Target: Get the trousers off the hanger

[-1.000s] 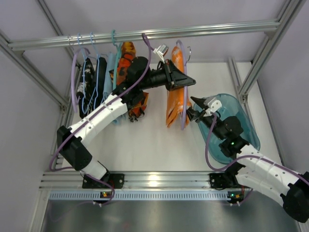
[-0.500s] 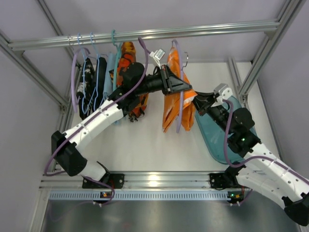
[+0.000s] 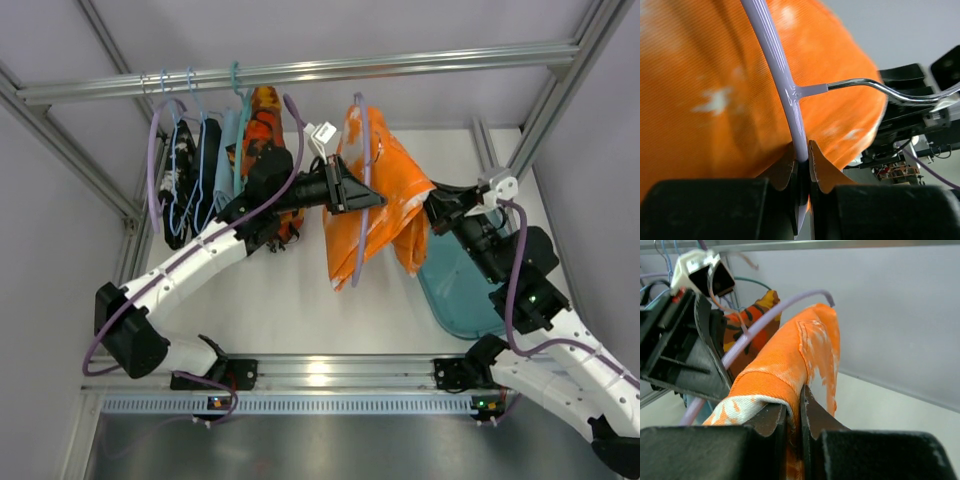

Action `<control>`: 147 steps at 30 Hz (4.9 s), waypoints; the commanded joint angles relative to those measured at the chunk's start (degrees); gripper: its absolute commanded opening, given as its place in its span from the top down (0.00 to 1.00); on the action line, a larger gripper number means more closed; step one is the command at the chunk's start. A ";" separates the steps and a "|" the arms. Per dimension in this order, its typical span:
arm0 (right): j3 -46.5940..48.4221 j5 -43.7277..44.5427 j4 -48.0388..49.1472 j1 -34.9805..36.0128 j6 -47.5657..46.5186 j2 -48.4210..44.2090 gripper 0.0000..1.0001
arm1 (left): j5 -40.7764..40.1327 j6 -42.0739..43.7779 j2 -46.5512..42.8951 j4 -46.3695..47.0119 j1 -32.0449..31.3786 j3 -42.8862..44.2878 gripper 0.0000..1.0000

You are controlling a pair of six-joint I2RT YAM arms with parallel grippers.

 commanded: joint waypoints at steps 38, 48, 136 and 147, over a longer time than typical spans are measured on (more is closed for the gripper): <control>20.82 3.99 -26.27 -33.20 -5.47 -27.51 1.00 | -1.08 13.03 -5.74 -6.02 1.20 -4.33 1.00; 21.79 4.96 -44.57 -43.04 -11.71 -37.29 1.00 | -1.26 12.50 -5.48 -5.14 1.20 -4.24 1.00; -9.86 -48.22 19.66 -10.62 47.70 8.24 0.84 | 1.56 -9.21 8.76 22.55 -0.99 1.65 1.00; -7.84 -48.92 15.71 -12.91 53.85 6.30 1.00 | 5.24 -1.92 4.63 17.81 -0.47 1.21 0.20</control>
